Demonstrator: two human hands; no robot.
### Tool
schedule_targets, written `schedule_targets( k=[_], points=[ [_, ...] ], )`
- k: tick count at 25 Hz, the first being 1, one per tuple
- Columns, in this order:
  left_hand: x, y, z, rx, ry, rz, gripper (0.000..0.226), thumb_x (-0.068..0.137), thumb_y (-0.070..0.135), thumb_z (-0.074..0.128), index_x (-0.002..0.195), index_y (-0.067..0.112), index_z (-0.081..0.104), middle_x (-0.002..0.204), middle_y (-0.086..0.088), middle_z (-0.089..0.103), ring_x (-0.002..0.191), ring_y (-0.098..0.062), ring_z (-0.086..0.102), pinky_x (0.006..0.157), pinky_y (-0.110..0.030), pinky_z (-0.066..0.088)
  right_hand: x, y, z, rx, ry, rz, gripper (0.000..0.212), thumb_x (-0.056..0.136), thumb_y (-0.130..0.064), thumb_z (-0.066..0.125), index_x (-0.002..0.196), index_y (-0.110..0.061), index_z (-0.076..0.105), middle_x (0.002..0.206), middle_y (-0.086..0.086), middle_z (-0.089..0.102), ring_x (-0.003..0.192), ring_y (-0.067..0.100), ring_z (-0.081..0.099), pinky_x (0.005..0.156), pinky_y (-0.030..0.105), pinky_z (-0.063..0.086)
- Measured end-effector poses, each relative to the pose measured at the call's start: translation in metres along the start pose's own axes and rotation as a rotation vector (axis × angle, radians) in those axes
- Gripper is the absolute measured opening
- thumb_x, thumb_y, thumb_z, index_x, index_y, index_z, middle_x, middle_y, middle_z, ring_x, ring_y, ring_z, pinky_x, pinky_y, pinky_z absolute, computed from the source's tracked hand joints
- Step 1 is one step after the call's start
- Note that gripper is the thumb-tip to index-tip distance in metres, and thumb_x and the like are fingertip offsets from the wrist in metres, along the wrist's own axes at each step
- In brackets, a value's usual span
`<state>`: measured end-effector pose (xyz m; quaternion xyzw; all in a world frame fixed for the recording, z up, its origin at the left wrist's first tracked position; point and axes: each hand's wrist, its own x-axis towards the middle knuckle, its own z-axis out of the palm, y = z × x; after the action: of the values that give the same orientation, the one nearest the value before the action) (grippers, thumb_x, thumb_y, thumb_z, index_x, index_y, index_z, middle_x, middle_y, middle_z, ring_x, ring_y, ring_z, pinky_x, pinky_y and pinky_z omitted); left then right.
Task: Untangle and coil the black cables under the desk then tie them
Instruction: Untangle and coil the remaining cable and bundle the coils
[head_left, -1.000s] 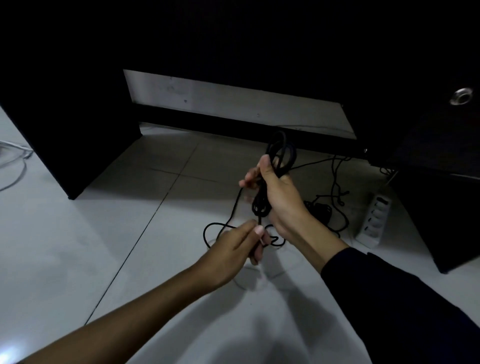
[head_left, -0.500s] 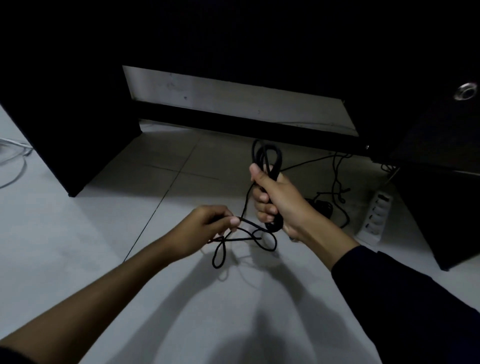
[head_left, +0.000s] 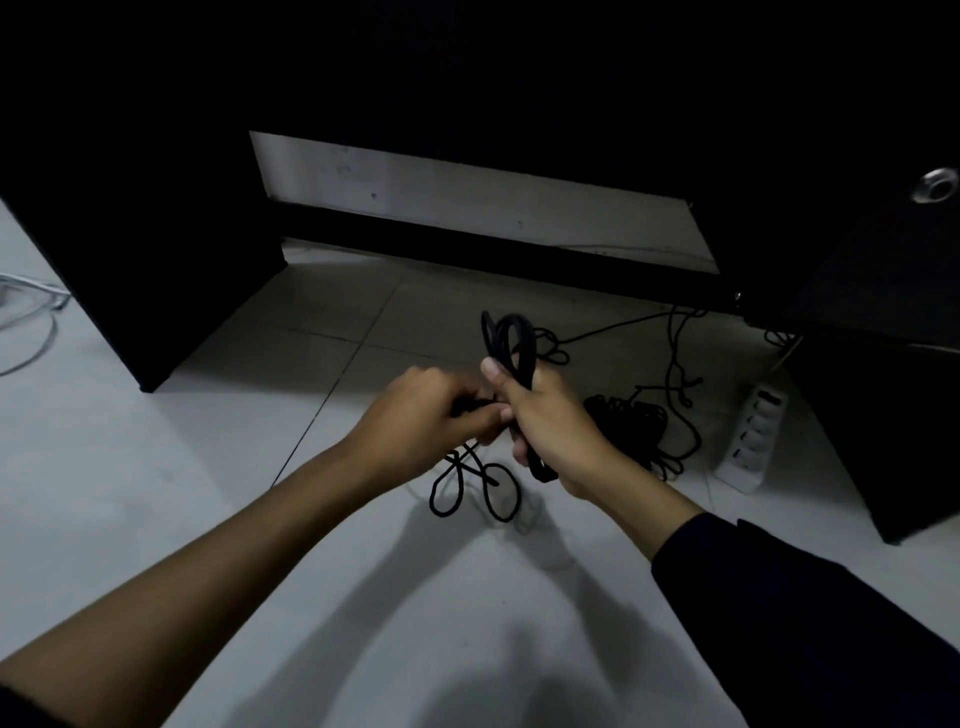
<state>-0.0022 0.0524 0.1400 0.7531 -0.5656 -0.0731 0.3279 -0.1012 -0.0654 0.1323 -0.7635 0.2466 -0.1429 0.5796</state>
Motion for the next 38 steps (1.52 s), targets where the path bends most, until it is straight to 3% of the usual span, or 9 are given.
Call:
schedule_targets(
  k=[5,8,14,18,22,25,28,33,38],
  points=[
    [0.004,-0.019,-0.015,0.114,-0.215,-0.108,0.019,0.092,0.037,0.057,0.077,0.026,0.054,0.064,0.006,0.056,0.059,-0.009,0.054,0.054,-0.022,0.04,0.001,-0.002,-0.014,0.052,-0.058,0.04,0.031,0.092,-0.05,0.054,0.087,-0.019,0.053,0.05,-0.006,0.034,0.043,0.01,0.029,0.038,0.023,0.024],
    [-0.004,-0.03,-0.028,-0.326,-0.251,-0.213,0.015,0.09,0.027,0.06,0.091,0.012,0.063,0.087,-0.009,0.066,0.081,-0.016,0.067,0.071,-0.023,0.055,-0.006,0.0,-0.02,0.001,-0.139,0.007,0.038,0.077,-0.063,0.065,0.078,-0.025,0.058,0.049,-0.011,0.028,0.042,0.009,0.023,0.041,0.025,0.019],
    [0.002,-0.009,-0.021,-0.648,0.066,-0.211,0.008,0.091,0.008,0.059,0.091,0.0,0.06,0.086,-0.017,0.066,0.077,-0.019,0.068,0.069,-0.025,0.059,-0.01,0.002,-0.005,-0.069,-0.273,-0.065,0.019,0.088,-0.041,0.065,0.085,-0.024,0.059,0.04,-0.017,0.043,0.03,0.0,0.037,0.034,0.009,0.025],
    [0.004,-0.004,-0.015,-0.627,0.211,-0.249,0.007,0.086,0.007,0.065,0.087,0.003,0.06,0.08,-0.018,0.067,0.067,-0.021,0.069,0.065,-0.027,0.06,-0.009,0.009,0.005,0.056,-0.274,-0.002,0.013,0.092,-0.028,0.064,0.091,-0.015,0.06,0.051,-0.015,0.06,0.035,0.003,0.029,0.036,0.018,0.025],
    [0.004,-0.004,-0.009,-0.405,0.384,-0.3,0.031,0.081,0.029,0.072,0.097,0.012,0.051,0.093,-0.005,0.061,0.083,-0.013,0.064,0.073,-0.026,0.056,-0.008,0.009,0.008,0.234,-0.263,0.034,0.011,0.095,-0.022,0.059,0.087,-0.015,0.06,0.067,-0.001,0.064,0.039,0.007,0.03,0.038,0.02,0.024],
    [-0.003,0.002,0.002,-0.631,0.216,-0.39,0.05,0.082,0.055,0.056,0.113,0.017,0.049,0.108,-0.002,0.062,0.1,-0.012,0.063,0.092,-0.033,0.052,-0.003,0.003,0.005,0.364,-0.2,0.009,0.016,0.097,-0.023,0.054,0.086,-0.016,0.062,0.062,0.001,0.057,0.038,0.006,0.03,0.037,0.02,0.025],
    [-0.017,0.011,0.021,-0.853,-0.075,-0.357,0.05,0.096,0.052,0.036,0.113,0.01,0.058,0.097,-0.008,0.07,0.089,-0.016,0.069,0.086,-0.031,0.055,0.003,-0.003,-0.003,0.401,-0.142,-0.003,0.027,0.093,-0.033,0.06,0.07,-0.02,0.06,0.049,-0.001,0.042,0.037,0.008,0.032,0.037,0.021,0.03],
    [-0.021,0.007,0.029,-0.855,-0.033,-0.299,0.029,0.102,0.021,0.039,0.097,-0.003,0.054,0.068,-0.005,0.05,0.065,-0.017,0.053,0.066,-0.024,0.052,0.009,-0.004,-0.008,0.389,-0.001,-0.077,0.029,0.093,-0.038,0.058,0.066,-0.029,0.065,0.071,-0.005,0.062,0.063,0.007,0.054,0.063,0.027,0.043],
    [-0.029,0.011,0.051,-0.731,-0.167,-0.202,0.032,0.102,0.026,0.035,0.099,0.006,0.06,0.081,-0.005,0.067,0.086,-0.021,0.065,0.091,-0.034,0.05,0.011,-0.01,-0.004,0.616,0.015,-0.035,0.025,0.094,-0.04,0.052,0.086,-0.02,0.065,0.095,0.0,0.073,0.079,0.015,0.068,0.082,0.047,0.051]
  ],
)
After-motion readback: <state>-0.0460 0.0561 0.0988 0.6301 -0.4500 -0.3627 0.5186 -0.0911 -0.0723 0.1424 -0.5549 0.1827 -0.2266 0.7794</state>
